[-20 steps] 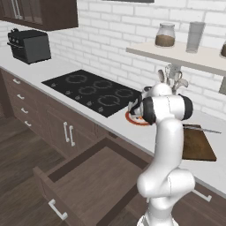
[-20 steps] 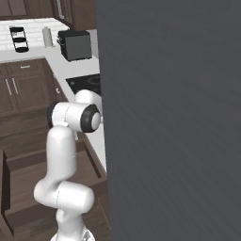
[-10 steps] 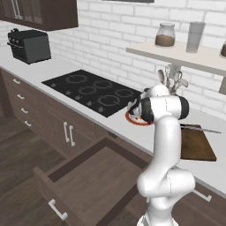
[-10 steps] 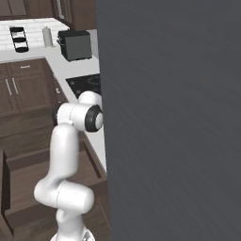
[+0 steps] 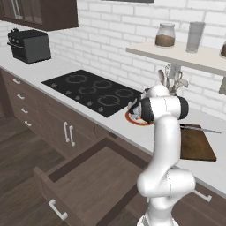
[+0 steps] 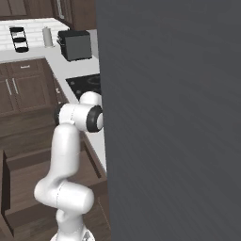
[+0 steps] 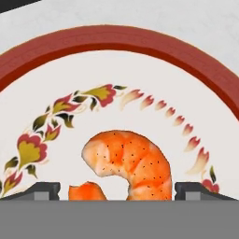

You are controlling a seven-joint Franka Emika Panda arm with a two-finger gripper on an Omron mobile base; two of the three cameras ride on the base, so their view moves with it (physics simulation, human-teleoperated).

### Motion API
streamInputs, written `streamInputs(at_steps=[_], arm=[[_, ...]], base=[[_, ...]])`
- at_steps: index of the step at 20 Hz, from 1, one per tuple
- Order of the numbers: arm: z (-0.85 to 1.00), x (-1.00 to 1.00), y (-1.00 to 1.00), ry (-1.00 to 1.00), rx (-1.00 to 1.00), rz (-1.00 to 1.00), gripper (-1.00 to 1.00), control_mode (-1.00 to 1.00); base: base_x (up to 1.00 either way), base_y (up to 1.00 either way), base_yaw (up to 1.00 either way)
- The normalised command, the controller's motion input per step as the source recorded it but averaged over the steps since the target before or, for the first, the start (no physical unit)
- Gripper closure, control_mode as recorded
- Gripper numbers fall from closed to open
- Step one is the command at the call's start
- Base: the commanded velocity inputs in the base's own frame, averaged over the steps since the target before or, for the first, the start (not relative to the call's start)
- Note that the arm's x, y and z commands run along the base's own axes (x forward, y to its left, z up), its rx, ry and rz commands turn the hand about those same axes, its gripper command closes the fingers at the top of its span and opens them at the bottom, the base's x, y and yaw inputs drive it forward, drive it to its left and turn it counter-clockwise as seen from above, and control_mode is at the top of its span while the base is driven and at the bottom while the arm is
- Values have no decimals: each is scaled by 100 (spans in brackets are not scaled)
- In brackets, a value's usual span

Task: Pick up the knife from the drawer and place it on the cutting board. Then place the meat from the plate to the cutting board.

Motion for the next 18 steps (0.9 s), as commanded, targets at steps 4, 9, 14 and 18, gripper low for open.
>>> streamInputs(at_steps=[4, 9, 14, 18], arm=[[-27, 0, 0, 0, 0, 0, 100, -100], [-11, -14, 0, -2, 2, 0, 100, -100], [23, -86, 0, -6, 0, 0, 100, -100], [37, -100, 0, -3, 0, 0, 100, -100]], base=[[0, 0, 0], [0, 0, 0], [0, 0, 0], [0, 0, 0]])
